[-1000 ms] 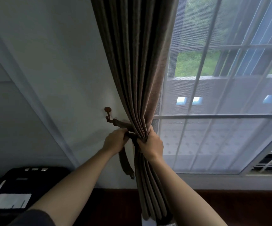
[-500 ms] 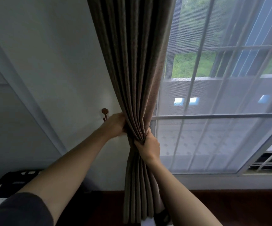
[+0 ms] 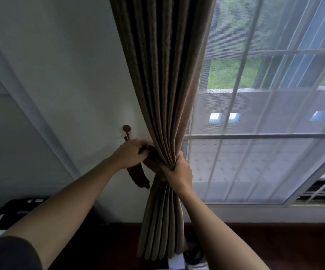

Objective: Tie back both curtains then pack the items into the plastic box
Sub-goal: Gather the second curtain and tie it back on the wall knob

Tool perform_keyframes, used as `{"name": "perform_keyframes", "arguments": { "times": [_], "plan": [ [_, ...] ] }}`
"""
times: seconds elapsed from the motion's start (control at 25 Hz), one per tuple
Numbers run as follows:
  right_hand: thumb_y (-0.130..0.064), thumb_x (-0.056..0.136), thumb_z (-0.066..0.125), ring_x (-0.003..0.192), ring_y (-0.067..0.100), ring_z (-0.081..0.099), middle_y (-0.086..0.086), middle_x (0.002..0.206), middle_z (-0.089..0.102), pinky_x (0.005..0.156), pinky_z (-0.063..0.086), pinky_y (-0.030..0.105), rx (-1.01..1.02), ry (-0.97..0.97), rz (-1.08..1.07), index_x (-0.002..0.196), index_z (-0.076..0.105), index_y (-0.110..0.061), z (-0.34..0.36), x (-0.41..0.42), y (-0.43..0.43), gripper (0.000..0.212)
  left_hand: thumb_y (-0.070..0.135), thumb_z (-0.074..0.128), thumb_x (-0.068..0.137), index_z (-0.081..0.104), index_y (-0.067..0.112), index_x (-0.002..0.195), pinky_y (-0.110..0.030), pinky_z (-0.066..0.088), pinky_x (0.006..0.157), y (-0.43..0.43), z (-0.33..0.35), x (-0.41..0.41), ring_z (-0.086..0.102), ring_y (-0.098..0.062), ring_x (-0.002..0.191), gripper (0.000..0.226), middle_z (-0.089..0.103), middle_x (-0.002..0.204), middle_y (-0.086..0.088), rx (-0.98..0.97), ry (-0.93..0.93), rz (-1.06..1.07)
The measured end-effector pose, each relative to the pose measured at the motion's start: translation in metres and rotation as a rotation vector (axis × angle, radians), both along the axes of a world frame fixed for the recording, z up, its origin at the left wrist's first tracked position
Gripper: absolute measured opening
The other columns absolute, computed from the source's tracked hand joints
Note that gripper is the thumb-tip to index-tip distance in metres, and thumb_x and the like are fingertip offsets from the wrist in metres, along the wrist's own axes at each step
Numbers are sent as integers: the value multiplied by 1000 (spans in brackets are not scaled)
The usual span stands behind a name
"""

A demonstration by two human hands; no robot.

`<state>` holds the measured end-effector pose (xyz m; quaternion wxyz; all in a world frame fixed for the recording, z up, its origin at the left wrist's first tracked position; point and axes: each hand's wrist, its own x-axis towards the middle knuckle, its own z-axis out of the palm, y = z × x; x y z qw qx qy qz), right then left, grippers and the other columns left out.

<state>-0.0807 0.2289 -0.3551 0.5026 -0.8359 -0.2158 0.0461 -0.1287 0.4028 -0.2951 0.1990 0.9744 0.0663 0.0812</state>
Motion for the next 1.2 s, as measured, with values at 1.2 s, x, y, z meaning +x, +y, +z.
{"name": "perform_keyframes", "arguments": {
  "times": [1.2],
  "plan": [
    [-45,60,78,99,11,59,-15,106,58,81,52,34,33,63,113,121,43,-27,11,21,4,73,19,61,88,64,18,114,-23,42,70,21,-17,-8,63,-14,86,26,68,99,5,69,-152,-36]
  ]
}}
